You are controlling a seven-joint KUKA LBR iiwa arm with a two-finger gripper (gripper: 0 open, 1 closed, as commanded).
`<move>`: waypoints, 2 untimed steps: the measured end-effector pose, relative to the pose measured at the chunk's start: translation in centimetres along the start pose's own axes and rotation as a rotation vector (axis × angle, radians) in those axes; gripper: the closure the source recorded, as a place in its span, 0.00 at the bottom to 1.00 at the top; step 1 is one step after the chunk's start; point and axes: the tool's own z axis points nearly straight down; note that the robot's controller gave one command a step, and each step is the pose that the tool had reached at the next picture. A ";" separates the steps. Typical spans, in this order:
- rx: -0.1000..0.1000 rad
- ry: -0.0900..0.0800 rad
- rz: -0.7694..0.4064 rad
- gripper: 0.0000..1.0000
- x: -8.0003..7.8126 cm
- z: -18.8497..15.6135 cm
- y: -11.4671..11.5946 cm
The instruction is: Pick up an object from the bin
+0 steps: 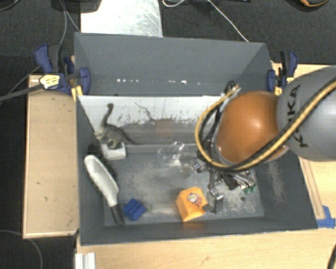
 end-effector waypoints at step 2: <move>0.000 0.010 -0.009 0.00 0.8 6.7 1.0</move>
Offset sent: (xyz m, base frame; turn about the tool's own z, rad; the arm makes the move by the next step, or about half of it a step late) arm -0.0121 0.0055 -0.0754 -0.0114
